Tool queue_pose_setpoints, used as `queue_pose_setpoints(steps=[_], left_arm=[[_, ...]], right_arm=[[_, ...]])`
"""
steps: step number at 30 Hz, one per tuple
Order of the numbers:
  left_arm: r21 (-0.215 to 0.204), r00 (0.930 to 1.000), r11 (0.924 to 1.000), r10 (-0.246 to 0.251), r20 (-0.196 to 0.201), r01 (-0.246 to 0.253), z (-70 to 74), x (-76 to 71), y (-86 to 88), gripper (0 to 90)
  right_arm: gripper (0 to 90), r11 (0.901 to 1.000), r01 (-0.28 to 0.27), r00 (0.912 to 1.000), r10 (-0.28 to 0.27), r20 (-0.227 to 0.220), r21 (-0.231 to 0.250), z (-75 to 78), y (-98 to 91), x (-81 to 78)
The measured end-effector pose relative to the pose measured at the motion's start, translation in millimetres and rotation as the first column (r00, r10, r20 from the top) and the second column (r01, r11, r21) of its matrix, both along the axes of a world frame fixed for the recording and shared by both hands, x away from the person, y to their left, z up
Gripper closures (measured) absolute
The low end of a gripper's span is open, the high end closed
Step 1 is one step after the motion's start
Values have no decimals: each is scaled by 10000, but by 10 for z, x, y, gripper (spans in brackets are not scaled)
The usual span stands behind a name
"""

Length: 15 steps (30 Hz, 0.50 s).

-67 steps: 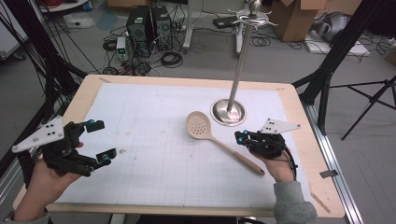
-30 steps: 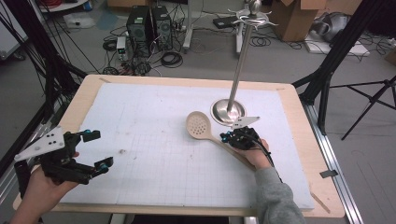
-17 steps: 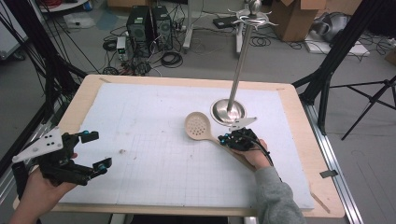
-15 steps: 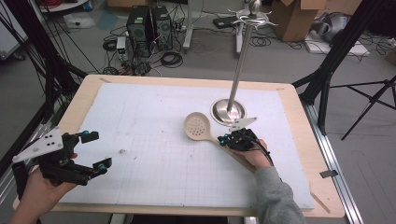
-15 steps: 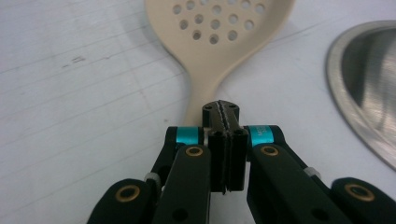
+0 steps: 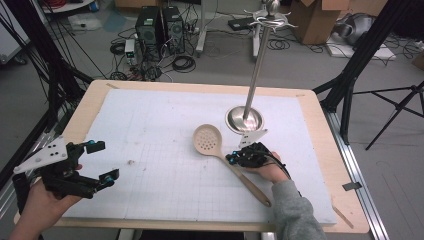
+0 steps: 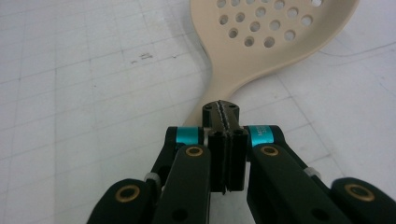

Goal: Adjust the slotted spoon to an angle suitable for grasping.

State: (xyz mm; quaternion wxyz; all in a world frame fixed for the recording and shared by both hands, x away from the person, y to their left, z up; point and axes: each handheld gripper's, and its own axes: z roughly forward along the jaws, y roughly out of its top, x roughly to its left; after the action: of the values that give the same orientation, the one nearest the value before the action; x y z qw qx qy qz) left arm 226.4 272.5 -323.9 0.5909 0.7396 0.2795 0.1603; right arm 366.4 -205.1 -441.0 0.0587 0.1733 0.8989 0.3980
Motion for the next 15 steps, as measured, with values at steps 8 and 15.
queue_pose_setpoints(steps=[8,15], left_arm=[[1,10000,10000,-31,22,31,1,8,4,19],[-54,10000,10000,-45,-25,45,-4,50,-3,19]], right_arm=[[900,9984,572,9979,-572,291,-12,81,-22,-40],[900,9983,270,9992,-284,276,516,208,-71,-250]])
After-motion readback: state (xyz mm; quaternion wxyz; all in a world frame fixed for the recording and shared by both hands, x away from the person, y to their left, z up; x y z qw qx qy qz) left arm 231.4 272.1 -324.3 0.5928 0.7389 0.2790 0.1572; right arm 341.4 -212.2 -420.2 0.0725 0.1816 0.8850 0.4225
